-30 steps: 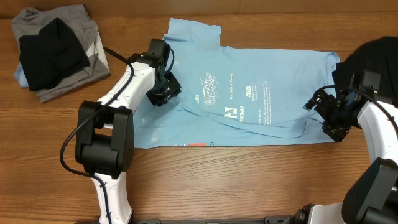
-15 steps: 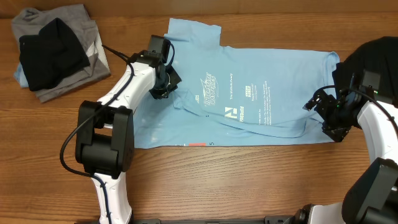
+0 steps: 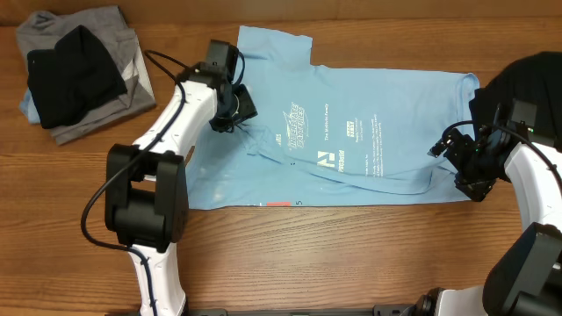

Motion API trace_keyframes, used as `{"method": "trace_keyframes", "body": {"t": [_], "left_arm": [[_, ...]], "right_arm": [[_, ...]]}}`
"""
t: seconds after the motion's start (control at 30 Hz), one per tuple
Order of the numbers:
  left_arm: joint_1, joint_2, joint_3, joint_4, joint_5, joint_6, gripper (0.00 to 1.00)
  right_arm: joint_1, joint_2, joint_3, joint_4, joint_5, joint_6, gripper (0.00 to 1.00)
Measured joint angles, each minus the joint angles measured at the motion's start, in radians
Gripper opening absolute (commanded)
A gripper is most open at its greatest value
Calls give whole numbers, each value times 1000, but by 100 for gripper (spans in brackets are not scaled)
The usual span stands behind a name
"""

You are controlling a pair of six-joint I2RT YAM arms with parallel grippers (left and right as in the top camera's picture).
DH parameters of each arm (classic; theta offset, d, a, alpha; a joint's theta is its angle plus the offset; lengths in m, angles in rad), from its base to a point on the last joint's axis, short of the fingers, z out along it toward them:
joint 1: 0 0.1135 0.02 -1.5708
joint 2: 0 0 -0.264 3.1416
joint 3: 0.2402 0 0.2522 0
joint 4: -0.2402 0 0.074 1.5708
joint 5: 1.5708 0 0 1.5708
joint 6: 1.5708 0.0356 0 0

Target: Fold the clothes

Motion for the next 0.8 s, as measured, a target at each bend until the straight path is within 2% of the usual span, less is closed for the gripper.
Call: {"method": "trace_keyframes", "body": {"t": [0.1, 0.23, 0.5, 0.8], "left_arm": [[2, -44, 38, -160, 8, 7, 66], [-18, -72, 43, -228, 19, 29, 68], [-143, -23, -55, -149, 57, 21, 68], [-78, 56, -69, -135, 67, 2, 63]], "right_arm": [[0, 0, 0, 6, 0, 0, 100], [0, 0, 0, 11, 0, 0, 100], [0, 0, 0, -21, 1, 0, 100], [0, 0, 0, -23, 1, 0, 100]]}}
